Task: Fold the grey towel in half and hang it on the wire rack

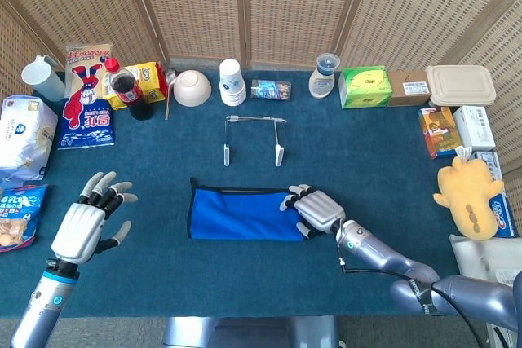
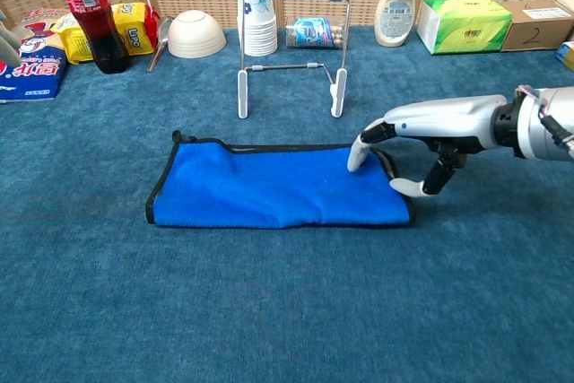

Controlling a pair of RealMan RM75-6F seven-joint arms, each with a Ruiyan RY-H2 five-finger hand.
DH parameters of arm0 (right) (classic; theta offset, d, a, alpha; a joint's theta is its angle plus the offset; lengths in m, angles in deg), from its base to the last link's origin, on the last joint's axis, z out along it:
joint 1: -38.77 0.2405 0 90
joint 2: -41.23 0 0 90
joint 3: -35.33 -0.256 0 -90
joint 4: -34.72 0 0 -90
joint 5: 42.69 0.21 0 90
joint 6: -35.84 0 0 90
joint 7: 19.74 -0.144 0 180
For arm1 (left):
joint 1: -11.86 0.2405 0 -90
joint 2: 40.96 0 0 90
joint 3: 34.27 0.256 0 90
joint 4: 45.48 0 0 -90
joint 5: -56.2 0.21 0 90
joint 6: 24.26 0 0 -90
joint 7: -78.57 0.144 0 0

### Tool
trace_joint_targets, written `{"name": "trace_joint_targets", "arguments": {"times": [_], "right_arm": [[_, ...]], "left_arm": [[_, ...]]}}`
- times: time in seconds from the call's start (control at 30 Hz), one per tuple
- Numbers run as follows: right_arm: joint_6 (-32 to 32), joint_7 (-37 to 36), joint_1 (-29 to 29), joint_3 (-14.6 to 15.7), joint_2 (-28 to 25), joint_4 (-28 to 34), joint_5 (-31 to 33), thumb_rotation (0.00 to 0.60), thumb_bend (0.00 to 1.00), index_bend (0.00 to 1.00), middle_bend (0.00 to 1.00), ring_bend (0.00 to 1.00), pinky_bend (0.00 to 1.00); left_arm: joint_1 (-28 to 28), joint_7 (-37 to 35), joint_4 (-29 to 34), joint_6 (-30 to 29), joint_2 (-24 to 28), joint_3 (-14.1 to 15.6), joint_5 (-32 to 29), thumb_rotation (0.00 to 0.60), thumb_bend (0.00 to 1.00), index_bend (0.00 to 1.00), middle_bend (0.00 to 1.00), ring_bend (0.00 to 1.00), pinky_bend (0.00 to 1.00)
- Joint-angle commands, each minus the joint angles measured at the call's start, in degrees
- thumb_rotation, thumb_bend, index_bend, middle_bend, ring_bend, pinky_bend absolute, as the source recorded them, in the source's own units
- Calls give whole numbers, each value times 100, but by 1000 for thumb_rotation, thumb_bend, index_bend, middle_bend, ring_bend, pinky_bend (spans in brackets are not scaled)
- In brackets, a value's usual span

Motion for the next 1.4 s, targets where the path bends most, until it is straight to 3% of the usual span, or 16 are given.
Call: {"name": "trace_joint_targets", "arguments": {"times": [0.03,0.53,1.0,1.4], "right_arm": [[-20,106,-6,42,-50,29,67,600,521,232,226,0,0],[-177,457,-50,99,-304,281,382,600,518,223,258,3,0],[-317,174,-127,96,-516,621,2,600,522,220,257,10,0],[-323,293,-256,381,-855,1228,-231,600,522,209,271,35,0]], "left_arm": [[-5,-3,-3,8,-8,-3,10,600,240,312,236,92,0],[-27,-14,-15,42,-53,-13,63,600,240,312,233,85,0],[-25,-4,-5,49,-35,-17,92,600,239,311,233,85,0],[-31,-28,-31,45,1,-51,72,600,240,312,231,81,0]]}}
